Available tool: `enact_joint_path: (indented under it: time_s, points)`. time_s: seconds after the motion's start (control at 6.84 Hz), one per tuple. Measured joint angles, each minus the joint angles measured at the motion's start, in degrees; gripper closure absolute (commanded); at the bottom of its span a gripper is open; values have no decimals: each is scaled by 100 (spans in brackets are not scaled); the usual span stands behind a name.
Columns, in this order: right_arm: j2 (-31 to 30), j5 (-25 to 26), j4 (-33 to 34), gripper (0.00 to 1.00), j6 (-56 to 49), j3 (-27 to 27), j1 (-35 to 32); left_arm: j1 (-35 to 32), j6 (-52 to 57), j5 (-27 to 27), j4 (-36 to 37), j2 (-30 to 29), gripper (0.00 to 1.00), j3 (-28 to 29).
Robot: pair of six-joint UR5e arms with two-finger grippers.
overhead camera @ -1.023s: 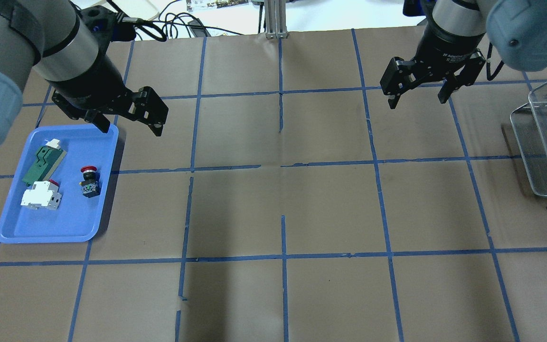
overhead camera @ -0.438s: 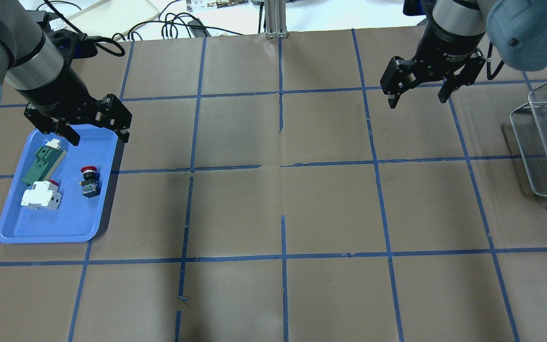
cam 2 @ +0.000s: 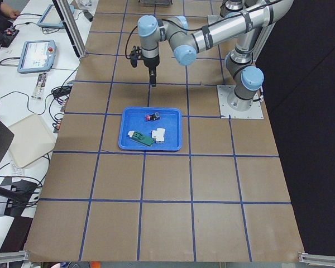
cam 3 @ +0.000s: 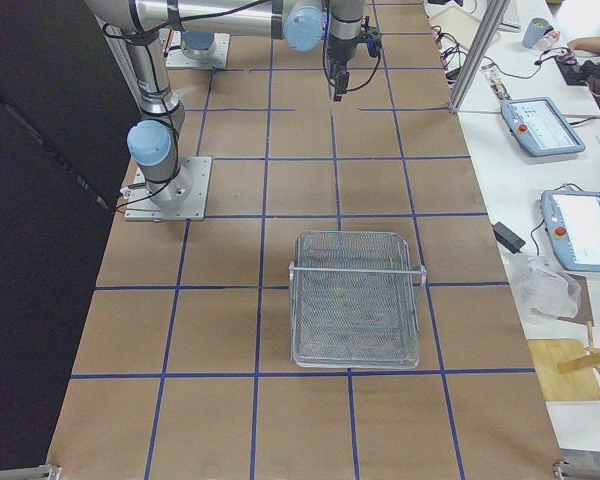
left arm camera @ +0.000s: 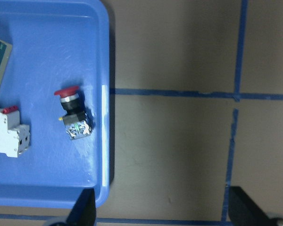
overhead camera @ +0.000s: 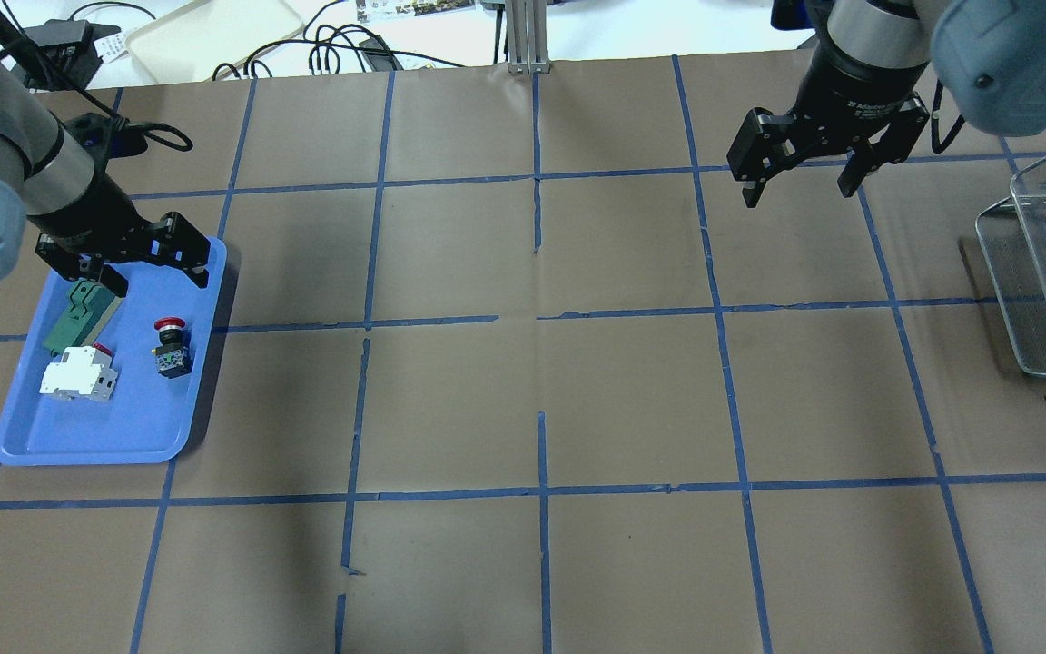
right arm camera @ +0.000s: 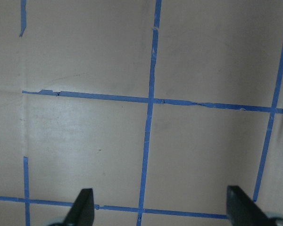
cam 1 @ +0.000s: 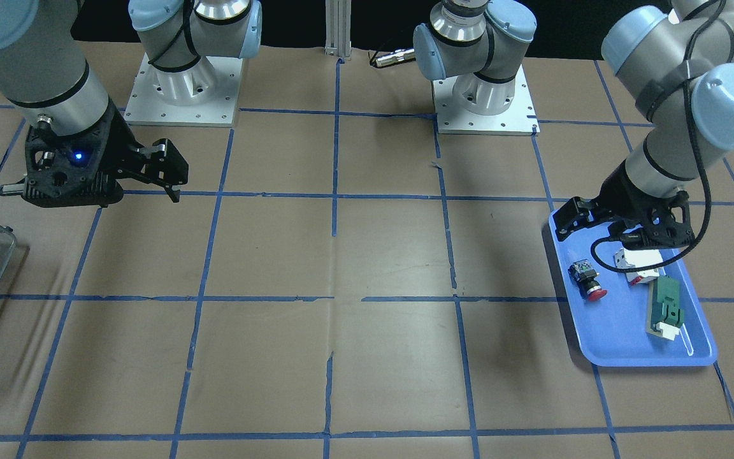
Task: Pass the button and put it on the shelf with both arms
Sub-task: 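Lower the left gripper over the red push button in the tray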
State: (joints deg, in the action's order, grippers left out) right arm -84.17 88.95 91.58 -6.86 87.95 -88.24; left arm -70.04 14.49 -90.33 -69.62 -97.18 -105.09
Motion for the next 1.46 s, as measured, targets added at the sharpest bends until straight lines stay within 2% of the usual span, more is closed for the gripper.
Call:
enact_joint_path:
  time_s: [0.29,0.58,0.88,1.02,1.46]
  points:
    - [0,0,0,0,0,12,4,292,27,-2,880,-456,0,-375]
    - [-2,6,-6,0,0,25,1,537,39,-20,1397,-830,0,-517]
    - [-3,12,-1,0,0,29,0,662,47,-33,1622,-1018,0,-592]
    - [-3,11,-1,0,0,32,-3,734,44,-30,1647,-1068,6,-639]
    - [-3,15,-9,0,0,41,-5,820,50,-6,1660,-1158,6,-744]
